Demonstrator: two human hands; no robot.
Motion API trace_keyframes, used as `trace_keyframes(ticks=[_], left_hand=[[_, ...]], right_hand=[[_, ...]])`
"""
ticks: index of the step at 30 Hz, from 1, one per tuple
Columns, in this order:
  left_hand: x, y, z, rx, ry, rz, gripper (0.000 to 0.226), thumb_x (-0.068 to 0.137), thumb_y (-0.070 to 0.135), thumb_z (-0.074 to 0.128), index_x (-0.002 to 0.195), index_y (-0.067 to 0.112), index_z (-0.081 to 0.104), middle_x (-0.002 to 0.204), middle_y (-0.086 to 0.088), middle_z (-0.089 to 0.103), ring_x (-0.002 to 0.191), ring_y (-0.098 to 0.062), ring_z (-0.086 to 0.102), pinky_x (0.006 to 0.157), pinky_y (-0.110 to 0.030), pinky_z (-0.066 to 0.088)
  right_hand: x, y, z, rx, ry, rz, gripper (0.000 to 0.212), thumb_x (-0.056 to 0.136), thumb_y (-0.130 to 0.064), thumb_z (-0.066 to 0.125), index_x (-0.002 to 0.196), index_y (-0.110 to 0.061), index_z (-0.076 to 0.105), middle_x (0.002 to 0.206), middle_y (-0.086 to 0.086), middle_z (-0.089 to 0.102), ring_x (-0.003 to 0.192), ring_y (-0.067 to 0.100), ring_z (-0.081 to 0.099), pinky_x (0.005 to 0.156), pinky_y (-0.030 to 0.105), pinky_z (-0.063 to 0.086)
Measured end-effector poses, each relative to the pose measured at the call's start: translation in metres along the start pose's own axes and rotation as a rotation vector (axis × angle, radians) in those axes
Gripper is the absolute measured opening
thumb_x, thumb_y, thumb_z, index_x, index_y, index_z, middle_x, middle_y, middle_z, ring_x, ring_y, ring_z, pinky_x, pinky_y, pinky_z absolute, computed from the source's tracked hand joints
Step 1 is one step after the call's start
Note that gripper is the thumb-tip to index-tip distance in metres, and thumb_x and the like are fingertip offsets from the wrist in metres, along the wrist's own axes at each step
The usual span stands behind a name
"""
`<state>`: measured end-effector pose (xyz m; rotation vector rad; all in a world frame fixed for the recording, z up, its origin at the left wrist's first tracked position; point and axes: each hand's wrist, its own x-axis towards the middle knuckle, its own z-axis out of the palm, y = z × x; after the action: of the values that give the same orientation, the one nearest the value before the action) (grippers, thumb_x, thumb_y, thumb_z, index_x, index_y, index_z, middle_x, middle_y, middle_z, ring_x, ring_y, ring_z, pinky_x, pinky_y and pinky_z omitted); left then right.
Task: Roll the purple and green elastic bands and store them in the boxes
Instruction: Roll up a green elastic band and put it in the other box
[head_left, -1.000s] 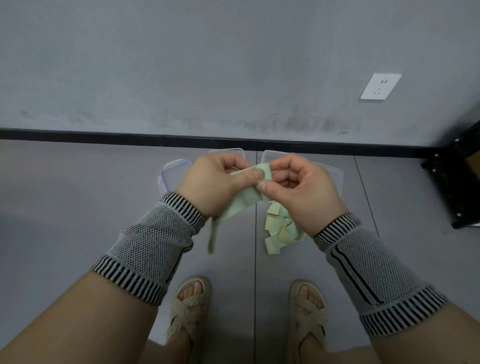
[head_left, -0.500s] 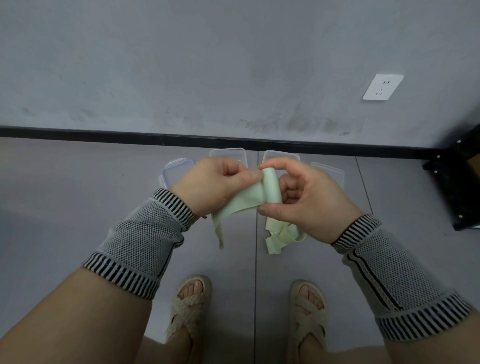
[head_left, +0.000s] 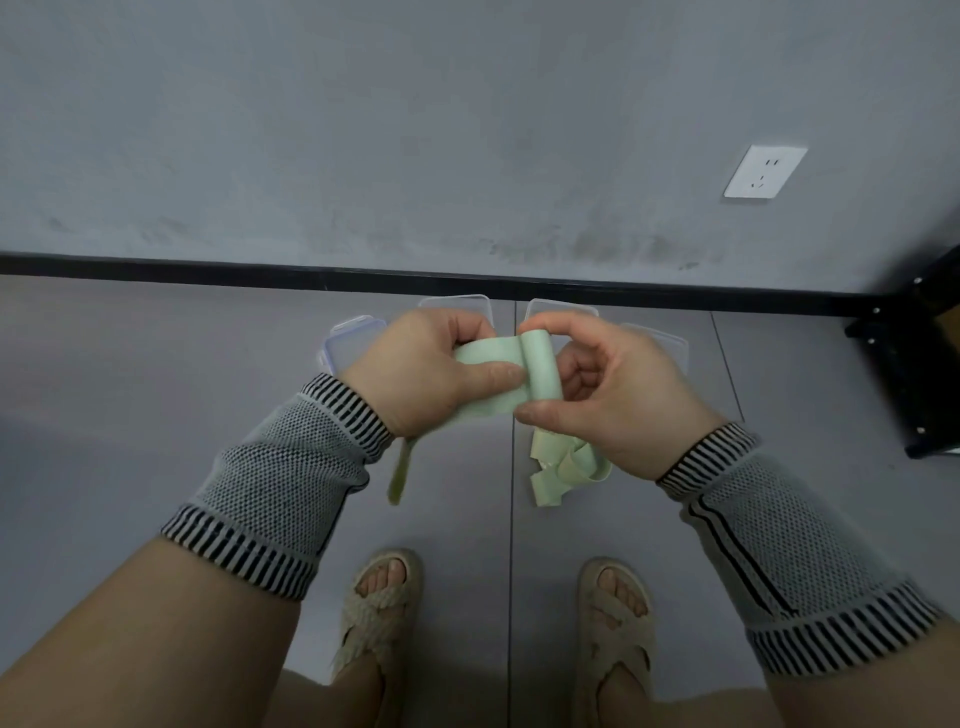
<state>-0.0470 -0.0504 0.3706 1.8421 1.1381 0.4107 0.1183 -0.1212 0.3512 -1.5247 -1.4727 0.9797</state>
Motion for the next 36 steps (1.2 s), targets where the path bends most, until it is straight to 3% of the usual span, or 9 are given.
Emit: trace_keyframes(ticks=[3,8,11,16,23,25,28,31,36], left_hand=[[0.002,0.002,0.006,-0.022,0.068,0.015,0.032,0.077,0.036,0.072,0.080,0.004,0.068,0.066,-0.006,0.060,0.055,-0.009,0.050,0.054,-0.026,0.044],[0.005,0.002,0.012,-0.028,0.141,0.025,0.031,0.078,0.035,0.070,0.077,0.005,0.069,0.059,-0.001,0.055,0.048,-0.002,0.044,0.044,-0.014,0.035],[0.005,-0.001,0.011,-0.051,0.138,0.009,0.027,0.079,0.033,0.070,0.074,0.006,0.068,0.061,-0.001,0.058,0.051,-0.004,0.048,0.048,-0.016,0.038],[0.005,-0.003,0.011,-0.036,0.109,0.014,0.030,0.080,0.034,0.069,0.078,0.005,0.070,0.061,-0.003,0.059,0.049,-0.005,0.047,0.046,-0.019,0.039],[0.007,-0.003,0.007,0.009,0.026,0.013,0.026,0.082,0.033,0.067,0.083,0.007,0.068,0.077,-0.016,0.068,0.063,-0.022,0.061,0.064,-0.041,0.053],[0.006,-0.007,0.001,0.117,-0.017,0.007,0.023,0.084,0.033,0.065,0.082,0.010,0.066,0.076,-0.011,0.068,0.067,-0.017,0.062,0.067,-0.031,0.051],[0.003,-0.011,-0.006,0.180,-0.040,0.015,0.017,0.086,0.030,0.062,0.077,0.016,0.062,0.071,-0.001,0.062,0.060,-0.002,0.053,0.056,-0.012,0.043],[0.002,-0.012,-0.008,0.108,-0.030,0.018,0.016,0.087,0.028,0.062,0.073,0.021,0.059,0.067,-0.004,0.062,0.056,-0.011,0.058,0.053,-0.026,0.051],[0.005,-0.008,-0.005,0.170,0.089,0.108,0.017,0.083,0.025,0.066,0.070,0.021,0.056,0.062,0.005,0.054,0.052,-0.005,0.048,0.049,-0.022,0.043]], right_hand=[[0.000,0.000,0.004,-0.114,0.058,-0.038,0.054,0.066,-0.018,0.083,0.098,-0.052,0.055,0.065,-0.004,0.060,0.059,0.008,0.058,0.067,0.034,0.054],[-0.002,-0.006,0.011,-0.259,0.107,-0.109,0.057,0.069,-0.018,0.080,0.116,-0.040,0.057,0.063,-0.007,0.055,0.061,0.009,0.056,0.065,0.025,0.050],[-0.004,-0.005,0.009,-0.120,0.010,-0.056,0.064,0.072,-0.021,0.078,0.126,-0.043,0.050,0.077,-0.008,0.058,0.069,0.006,0.060,0.071,0.023,0.053],[-0.002,-0.005,0.008,0.153,-0.057,0.006,0.047,0.094,-0.004,0.050,0.119,-0.044,0.051,0.103,-0.006,0.067,0.087,0.009,0.065,0.080,0.026,0.055],[0.001,-0.001,0.000,0.356,-0.044,0.060,0.041,0.090,0.006,0.052,0.109,-0.029,0.060,0.094,0.003,0.069,0.078,0.011,0.068,0.071,0.027,0.057],[0.000,0.000,-0.004,0.379,-0.042,0.068,0.040,0.090,0.007,0.051,0.111,-0.025,0.060,0.094,0.002,0.070,0.079,0.012,0.068,0.070,0.027,0.058],[-0.002,0.001,-0.009,0.402,-0.037,0.091,0.039,0.090,0.008,0.050,0.117,-0.020,0.059,0.092,0.002,0.070,0.079,0.012,0.068,0.071,0.028,0.058],[-0.001,0.001,-0.010,0.415,-0.029,0.097,0.038,0.090,0.007,0.051,0.116,-0.020,0.060,0.092,0.004,0.070,0.079,0.013,0.068,0.071,0.028,0.058],[0.001,0.000,-0.006,0.381,0.025,0.081,0.035,0.088,0.006,0.055,0.113,-0.019,0.059,0.080,-0.003,0.068,0.070,0.008,0.066,0.067,0.026,0.057]])
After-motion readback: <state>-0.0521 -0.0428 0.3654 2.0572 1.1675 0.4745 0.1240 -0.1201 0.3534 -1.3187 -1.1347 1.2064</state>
